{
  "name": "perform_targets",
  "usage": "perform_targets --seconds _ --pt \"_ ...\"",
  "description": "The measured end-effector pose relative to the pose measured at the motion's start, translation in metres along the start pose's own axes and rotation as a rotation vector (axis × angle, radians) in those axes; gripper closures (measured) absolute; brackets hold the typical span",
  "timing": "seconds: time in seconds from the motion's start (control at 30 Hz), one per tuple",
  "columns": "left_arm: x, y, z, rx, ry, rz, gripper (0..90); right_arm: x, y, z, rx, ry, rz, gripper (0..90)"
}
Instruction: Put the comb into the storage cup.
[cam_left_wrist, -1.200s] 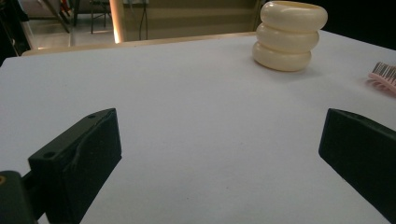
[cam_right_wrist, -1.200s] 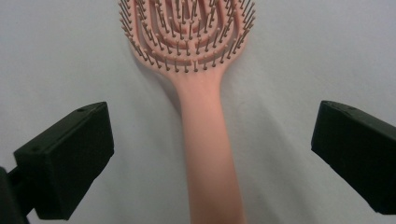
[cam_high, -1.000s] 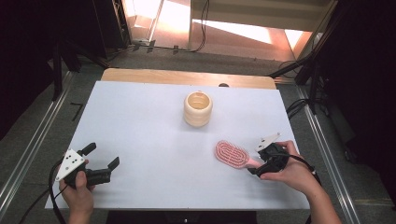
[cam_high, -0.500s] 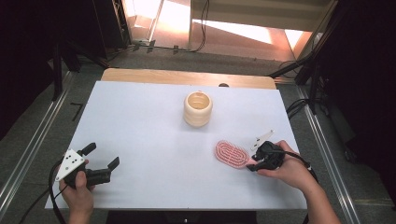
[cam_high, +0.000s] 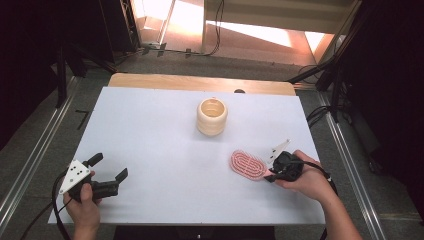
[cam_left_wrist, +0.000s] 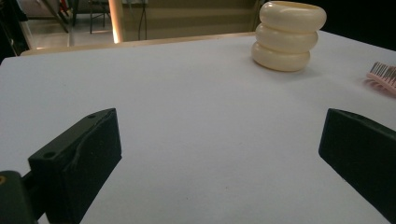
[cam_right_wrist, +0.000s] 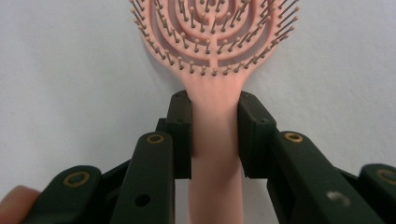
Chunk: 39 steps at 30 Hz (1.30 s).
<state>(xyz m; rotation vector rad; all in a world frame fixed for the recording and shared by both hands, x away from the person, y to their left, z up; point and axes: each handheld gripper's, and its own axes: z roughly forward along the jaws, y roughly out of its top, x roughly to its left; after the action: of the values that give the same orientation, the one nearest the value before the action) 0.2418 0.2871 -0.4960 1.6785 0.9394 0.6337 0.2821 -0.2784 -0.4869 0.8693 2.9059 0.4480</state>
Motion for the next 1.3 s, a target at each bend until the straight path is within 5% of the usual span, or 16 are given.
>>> perform_targets --seconds 0.87,1.3 --pt "-0.002 0.002 0.000 -0.003 -0.004 0.006 0.0 0.001 -0.011 -0.008 -0.210 0.002 0.086 68.2" --pt "-0.023 0.011 0.006 -0.015 -0.038 0.023 0.0 0.005 -0.009 -0.007 -0.293 0.004 0.102 68.2"
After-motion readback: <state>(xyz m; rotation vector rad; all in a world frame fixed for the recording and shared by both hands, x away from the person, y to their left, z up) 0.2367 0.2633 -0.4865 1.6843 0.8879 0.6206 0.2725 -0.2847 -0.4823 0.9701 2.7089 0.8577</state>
